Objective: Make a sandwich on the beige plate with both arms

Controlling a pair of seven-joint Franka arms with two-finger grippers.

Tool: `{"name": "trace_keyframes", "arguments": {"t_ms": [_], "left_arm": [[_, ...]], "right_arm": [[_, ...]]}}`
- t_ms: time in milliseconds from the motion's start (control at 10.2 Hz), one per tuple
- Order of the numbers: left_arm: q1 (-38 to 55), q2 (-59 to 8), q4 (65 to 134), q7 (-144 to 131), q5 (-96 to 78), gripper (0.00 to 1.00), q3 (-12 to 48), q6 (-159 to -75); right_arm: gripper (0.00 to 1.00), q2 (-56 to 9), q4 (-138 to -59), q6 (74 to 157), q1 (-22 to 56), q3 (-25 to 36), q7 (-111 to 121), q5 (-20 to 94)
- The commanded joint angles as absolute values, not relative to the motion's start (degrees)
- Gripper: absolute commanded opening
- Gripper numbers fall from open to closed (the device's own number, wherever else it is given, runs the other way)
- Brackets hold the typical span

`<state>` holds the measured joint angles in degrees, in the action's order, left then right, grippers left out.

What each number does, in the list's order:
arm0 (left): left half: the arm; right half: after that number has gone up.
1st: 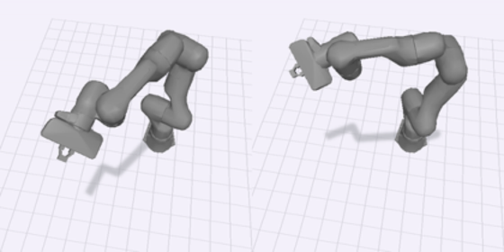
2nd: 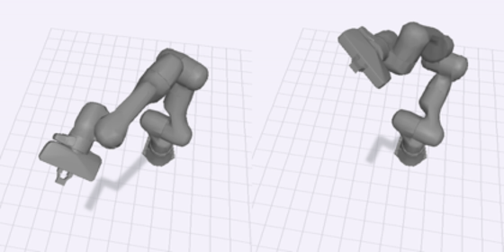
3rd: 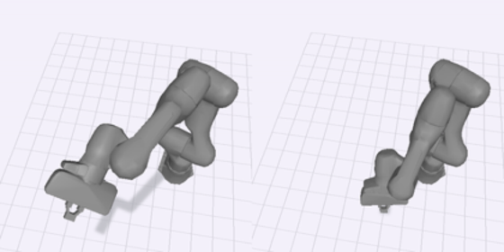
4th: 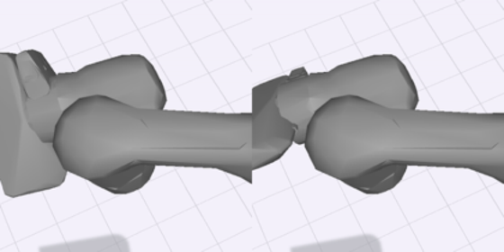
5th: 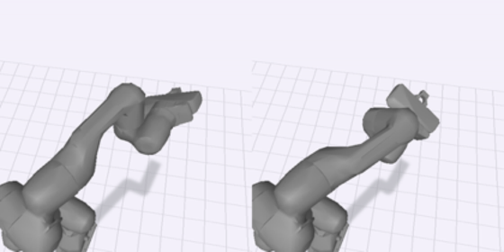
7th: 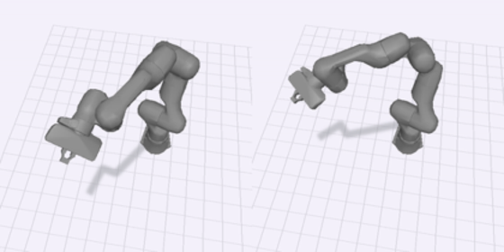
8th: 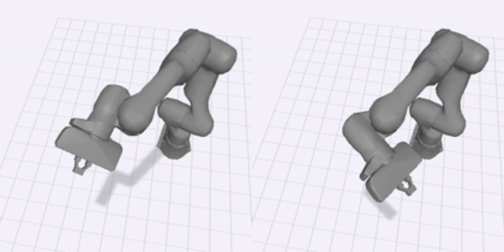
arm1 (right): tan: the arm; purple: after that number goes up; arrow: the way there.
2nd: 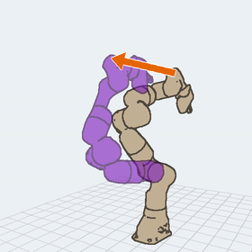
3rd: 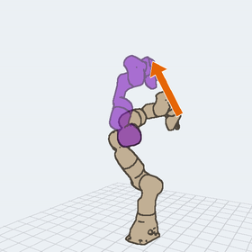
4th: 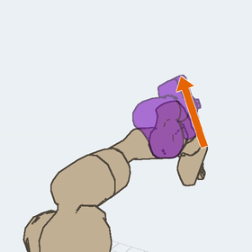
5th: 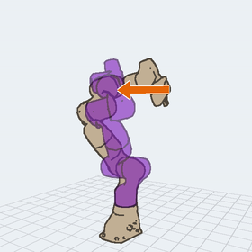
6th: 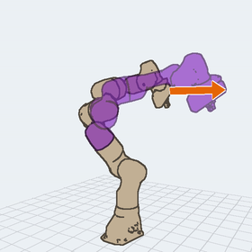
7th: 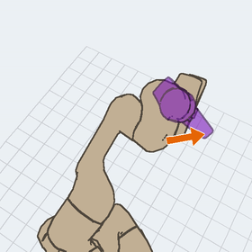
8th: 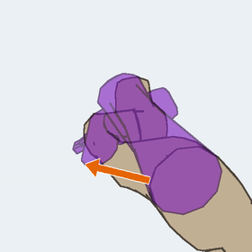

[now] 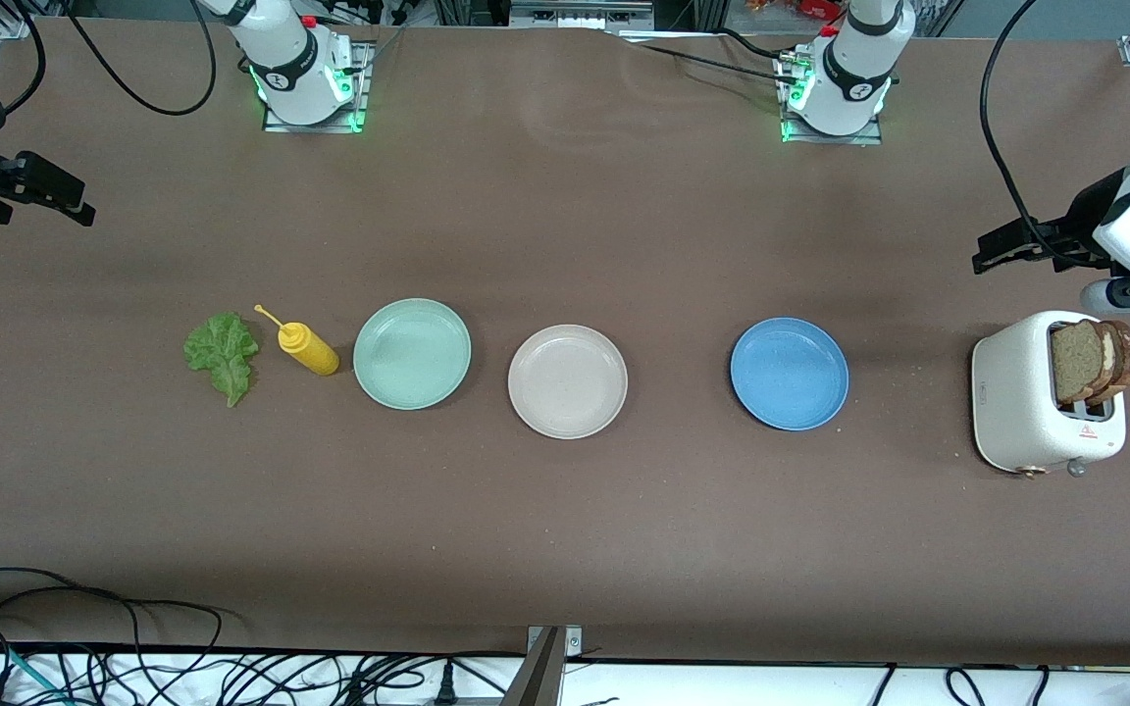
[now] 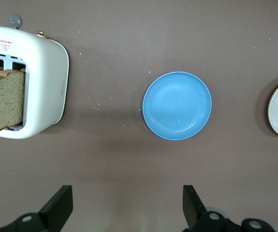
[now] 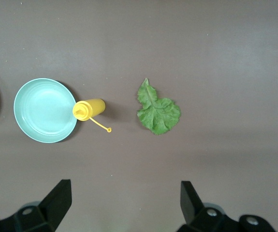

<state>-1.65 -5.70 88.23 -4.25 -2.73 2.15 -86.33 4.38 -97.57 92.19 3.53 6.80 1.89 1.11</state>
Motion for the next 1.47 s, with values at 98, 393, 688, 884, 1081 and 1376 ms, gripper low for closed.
{"name": "trace_keyframes", "arguments": {"t_ms": [98, 393, 688, 884, 1081, 1376], "left_arm": [[-2.0, -6.2, 86.9, -4.0, -3.7, 1.00, 2.2, -86.3], [-1.9, -6.2, 86.8, -4.0, -3.7, 1.00, 2.2, -86.4], [-1.9, -6.2, 86.9, -4.0, -3.7, 1.00, 2.2, -87.4], [-1.9, -6.2, 86.9, -4.0, -3.7, 1.00, 2.2, -87.4], [-2.0, -6.2, 86.9, -4.0, -3.7, 1.00, 2.2, -87.5], [-1.9, -6.2, 86.9, -4.0, -3.6, 1.00, 2.2, -87.6]], "right_arm": [[1.00, 4.7, -97.1, 91.4, 3.6, 6.9, 2.2, 0.4], [1.00, 4.7, -97.1, 91.5, 3.6, 6.9, 2.1, 0.4], [1.00, 4.7, -97.1, 91.8, 3.6, 6.9, 2.2, 0.4], [1.00, 4.7, -97.1, 91.7, 3.6, 6.9, 2.2, 0.4], [1.00, 4.7, -97.1, 91.6, 3.6, 6.9, 2.2, 0.4], [1.00, 4.7, -97.1, 91.6, 3.6, 6.9, 2.2, 0.4]]}}
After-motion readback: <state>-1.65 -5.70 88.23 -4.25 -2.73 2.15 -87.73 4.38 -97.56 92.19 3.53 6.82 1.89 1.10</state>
